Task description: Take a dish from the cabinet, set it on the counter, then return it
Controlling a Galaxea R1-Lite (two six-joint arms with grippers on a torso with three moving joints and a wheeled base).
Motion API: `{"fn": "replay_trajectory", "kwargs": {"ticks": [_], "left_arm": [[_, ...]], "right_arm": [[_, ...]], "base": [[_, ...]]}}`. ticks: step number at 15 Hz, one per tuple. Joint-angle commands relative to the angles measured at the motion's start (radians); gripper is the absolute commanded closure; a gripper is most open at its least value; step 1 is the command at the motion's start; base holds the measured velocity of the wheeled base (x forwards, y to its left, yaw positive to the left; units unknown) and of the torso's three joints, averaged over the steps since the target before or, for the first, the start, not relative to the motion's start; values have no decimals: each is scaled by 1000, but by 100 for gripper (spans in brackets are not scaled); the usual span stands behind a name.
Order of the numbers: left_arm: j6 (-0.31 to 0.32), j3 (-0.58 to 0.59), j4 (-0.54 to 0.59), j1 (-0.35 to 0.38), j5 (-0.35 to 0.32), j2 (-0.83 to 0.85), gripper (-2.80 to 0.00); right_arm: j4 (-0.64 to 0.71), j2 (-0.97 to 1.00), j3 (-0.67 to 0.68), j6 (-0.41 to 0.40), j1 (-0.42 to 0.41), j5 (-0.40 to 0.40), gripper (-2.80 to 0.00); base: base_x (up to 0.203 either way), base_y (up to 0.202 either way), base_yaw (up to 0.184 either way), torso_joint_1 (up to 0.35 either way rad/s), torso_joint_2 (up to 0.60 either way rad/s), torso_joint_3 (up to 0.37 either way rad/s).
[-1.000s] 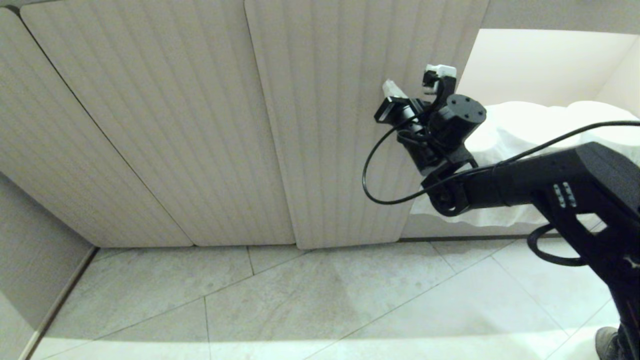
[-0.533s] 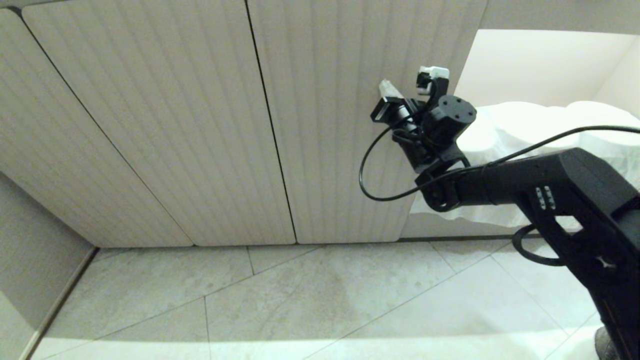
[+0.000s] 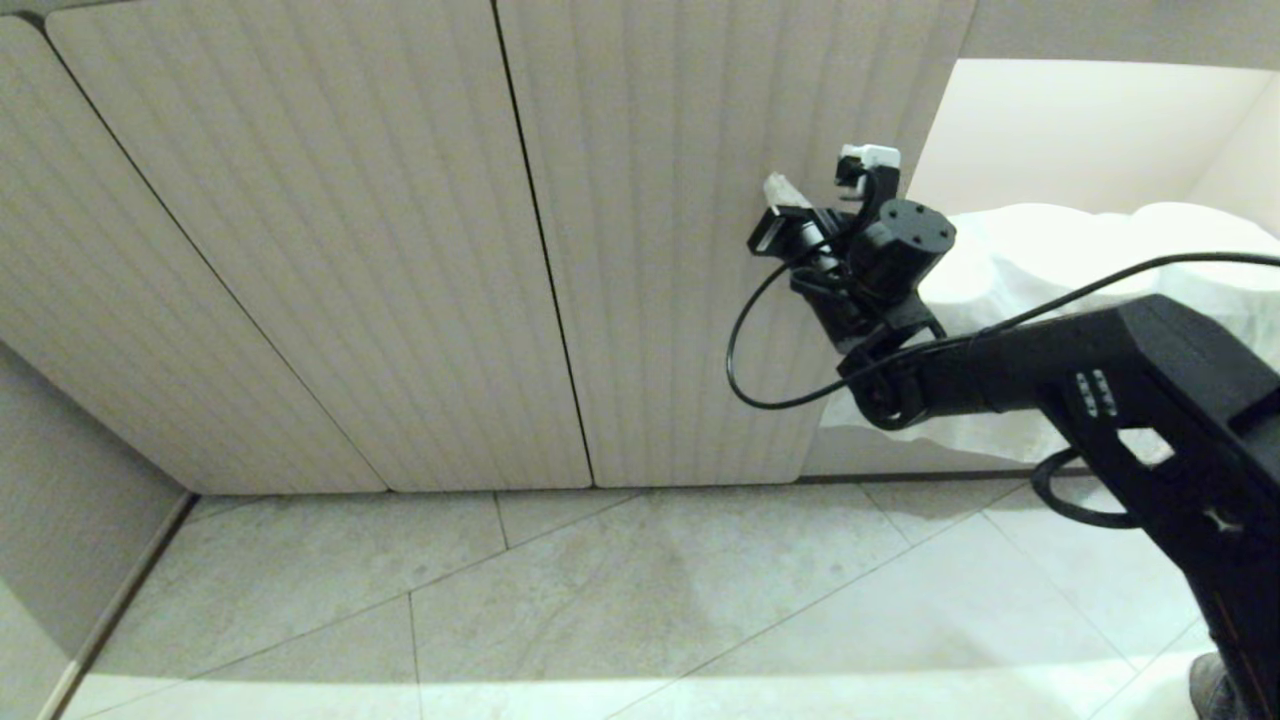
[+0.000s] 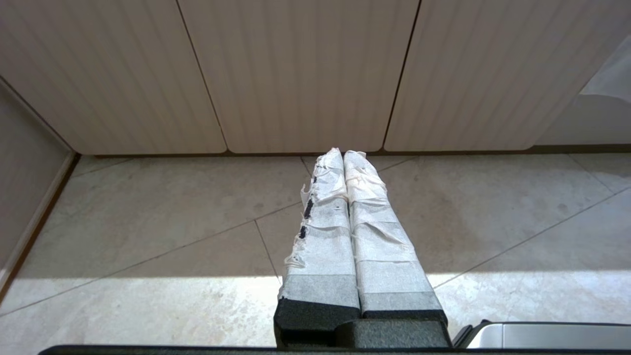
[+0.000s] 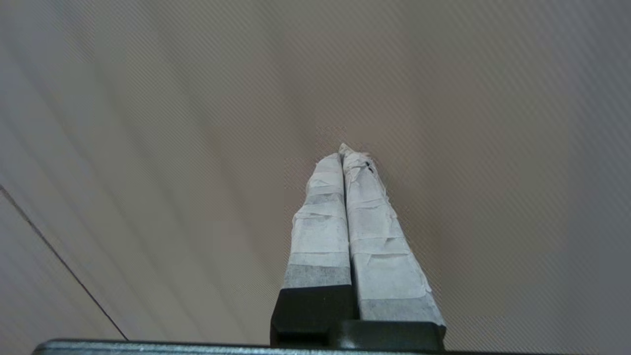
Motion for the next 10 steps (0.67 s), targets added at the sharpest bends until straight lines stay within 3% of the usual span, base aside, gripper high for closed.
{"fn": "replay_trajectory", "kwargs": {"ticks": [1, 5, 10], "left_arm": [[0, 0, 0, 0, 0, 0, 0], [0, 0, 0, 0, 2, 0, 0], [0, 0, -2, 1, 2, 0, 0]], "right_arm": [[-10, -57, 51, 1, 2, 3, 0], [0, -172, 204, 5, 3, 11, 0], [67, -376, 503, 11, 4, 17, 0]], "base": [[0, 0, 0, 0, 0, 0], [0, 0, 0, 0, 0, 0], [0, 0, 0, 0, 0, 0]]}}
